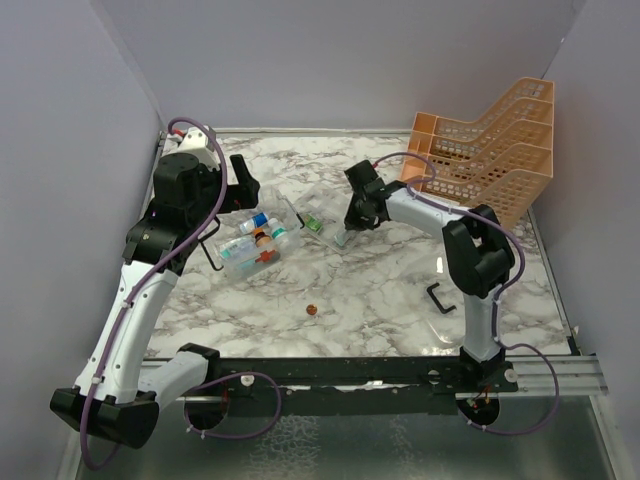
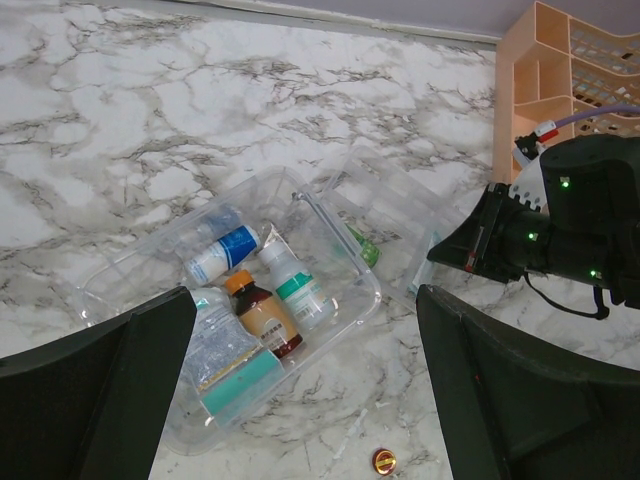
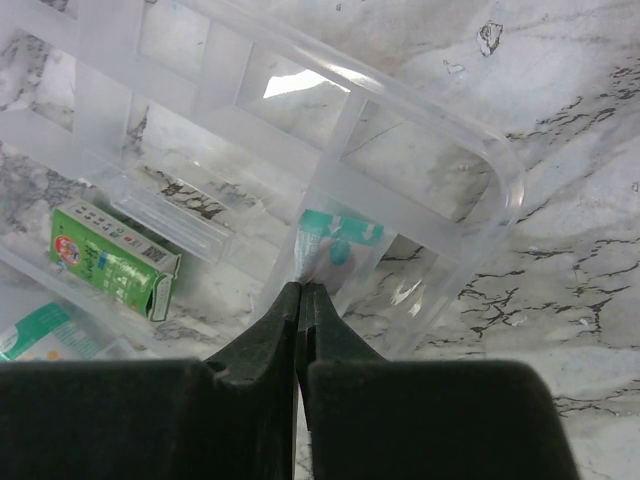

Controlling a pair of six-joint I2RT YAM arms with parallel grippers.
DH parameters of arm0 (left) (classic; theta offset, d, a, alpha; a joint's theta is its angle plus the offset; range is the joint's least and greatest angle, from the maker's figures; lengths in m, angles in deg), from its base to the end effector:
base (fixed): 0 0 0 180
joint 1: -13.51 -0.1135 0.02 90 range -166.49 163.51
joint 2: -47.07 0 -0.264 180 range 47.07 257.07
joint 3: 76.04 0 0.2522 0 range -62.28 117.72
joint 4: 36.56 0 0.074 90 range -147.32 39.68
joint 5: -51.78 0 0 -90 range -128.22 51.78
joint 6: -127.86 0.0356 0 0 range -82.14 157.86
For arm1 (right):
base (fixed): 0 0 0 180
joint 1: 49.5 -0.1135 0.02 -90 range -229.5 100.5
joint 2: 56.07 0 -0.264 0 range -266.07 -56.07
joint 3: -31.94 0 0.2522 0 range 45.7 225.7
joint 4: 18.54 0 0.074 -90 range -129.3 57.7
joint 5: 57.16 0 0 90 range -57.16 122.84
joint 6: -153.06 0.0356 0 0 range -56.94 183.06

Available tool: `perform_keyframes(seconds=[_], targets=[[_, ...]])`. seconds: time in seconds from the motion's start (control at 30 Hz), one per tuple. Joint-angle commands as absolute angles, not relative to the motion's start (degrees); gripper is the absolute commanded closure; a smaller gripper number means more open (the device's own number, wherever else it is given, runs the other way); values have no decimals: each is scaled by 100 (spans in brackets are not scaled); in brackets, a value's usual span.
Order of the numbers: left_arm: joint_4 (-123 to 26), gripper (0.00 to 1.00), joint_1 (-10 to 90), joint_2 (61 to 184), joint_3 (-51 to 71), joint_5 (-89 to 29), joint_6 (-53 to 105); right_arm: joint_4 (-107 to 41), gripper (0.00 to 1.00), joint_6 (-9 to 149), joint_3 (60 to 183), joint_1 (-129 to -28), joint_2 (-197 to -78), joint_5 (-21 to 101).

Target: Organize the medicine kit

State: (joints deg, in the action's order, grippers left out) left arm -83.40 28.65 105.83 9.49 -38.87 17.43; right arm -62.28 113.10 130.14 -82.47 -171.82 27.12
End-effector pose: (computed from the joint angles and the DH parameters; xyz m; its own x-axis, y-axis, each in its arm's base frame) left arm 0.2040 -0.0548 0.4152 -0.3980 -0.2539 -0.8816 0.1195 0.9384 -0.3242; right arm 0.3608 0.2298 0.1793 -0.8568 0.3533 -0.3755 0.2420 0.9187 0.3121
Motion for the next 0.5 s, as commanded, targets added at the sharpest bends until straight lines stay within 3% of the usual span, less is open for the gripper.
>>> perform_keyframes(seconds=[0.0, 0.13, 0.47], targets=[[-8317, 4, 2880, 10577, 927, -3827, 1771, -6288, 99, 11161, 13210, -8280, -17391, 2462], [-8315, 4, 2880, 10567, 911, -3839, 1776, -6278, 96, 11044, 13225, -8298, -17404, 2345], [-8315, 4, 2880, 10546, 925, -3866, 1808, -6278, 71, 10665, 13209, -8351, -17139, 2496]])
